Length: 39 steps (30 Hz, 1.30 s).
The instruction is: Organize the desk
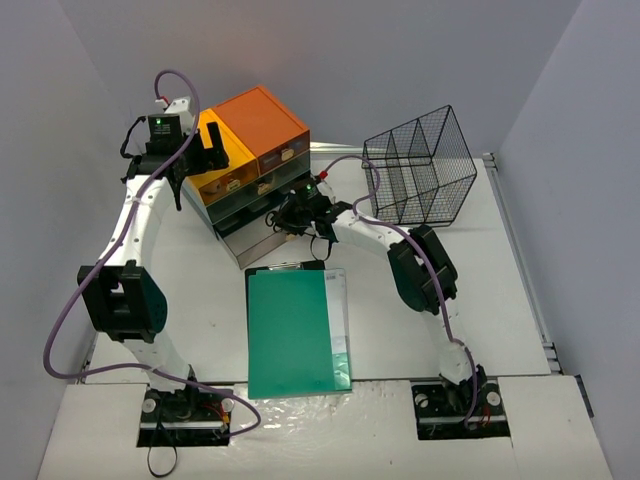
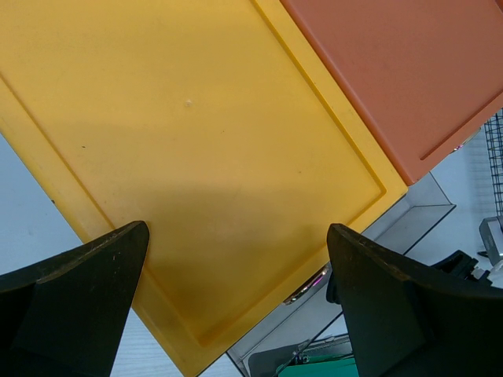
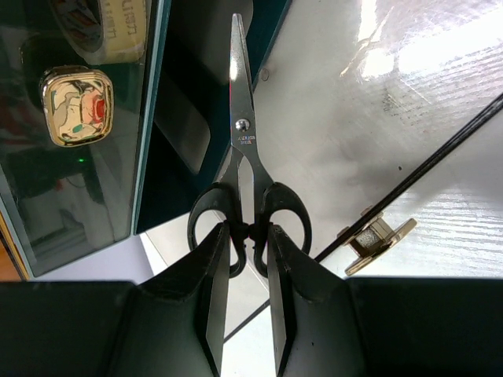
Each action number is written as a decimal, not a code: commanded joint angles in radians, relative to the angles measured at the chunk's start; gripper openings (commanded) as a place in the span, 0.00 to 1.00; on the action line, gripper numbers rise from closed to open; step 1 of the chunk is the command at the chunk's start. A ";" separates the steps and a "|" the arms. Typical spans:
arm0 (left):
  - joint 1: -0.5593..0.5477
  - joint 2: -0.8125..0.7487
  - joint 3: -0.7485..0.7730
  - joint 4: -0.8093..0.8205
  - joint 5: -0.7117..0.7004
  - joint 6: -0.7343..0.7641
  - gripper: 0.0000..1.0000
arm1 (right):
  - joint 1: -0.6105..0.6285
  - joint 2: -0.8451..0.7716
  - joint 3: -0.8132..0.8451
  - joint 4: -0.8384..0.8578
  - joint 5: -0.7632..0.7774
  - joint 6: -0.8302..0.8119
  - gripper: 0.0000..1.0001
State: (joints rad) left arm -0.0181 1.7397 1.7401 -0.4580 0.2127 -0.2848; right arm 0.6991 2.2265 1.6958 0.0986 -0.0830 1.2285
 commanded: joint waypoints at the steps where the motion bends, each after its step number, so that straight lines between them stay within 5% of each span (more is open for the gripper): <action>1: 0.014 -0.014 -0.016 -0.105 -0.003 -0.027 0.97 | -0.009 -0.008 0.028 0.041 0.003 -0.029 0.06; 9: 0.014 -0.006 -0.010 -0.105 -0.001 -0.028 0.97 | -0.007 0.014 0.126 0.039 -0.048 -0.171 0.45; 14: 0.014 -0.003 -0.010 -0.105 0.002 -0.028 0.97 | -0.001 0.006 0.143 0.034 -0.067 -0.241 0.54; 30: 0.014 0.004 -0.005 -0.108 -0.003 -0.025 0.97 | 0.008 -0.369 -0.208 -0.068 0.121 -0.350 0.38; 39: 0.013 0.004 -0.005 -0.110 -0.007 -0.022 0.97 | 0.007 -0.304 -0.305 -0.078 0.133 -0.353 0.09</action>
State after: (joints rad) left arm -0.0181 1.7399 1.7401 -0.4583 0.2127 -0.2848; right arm 0.7017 1.8849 1.3999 0.0149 0.0129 0.8887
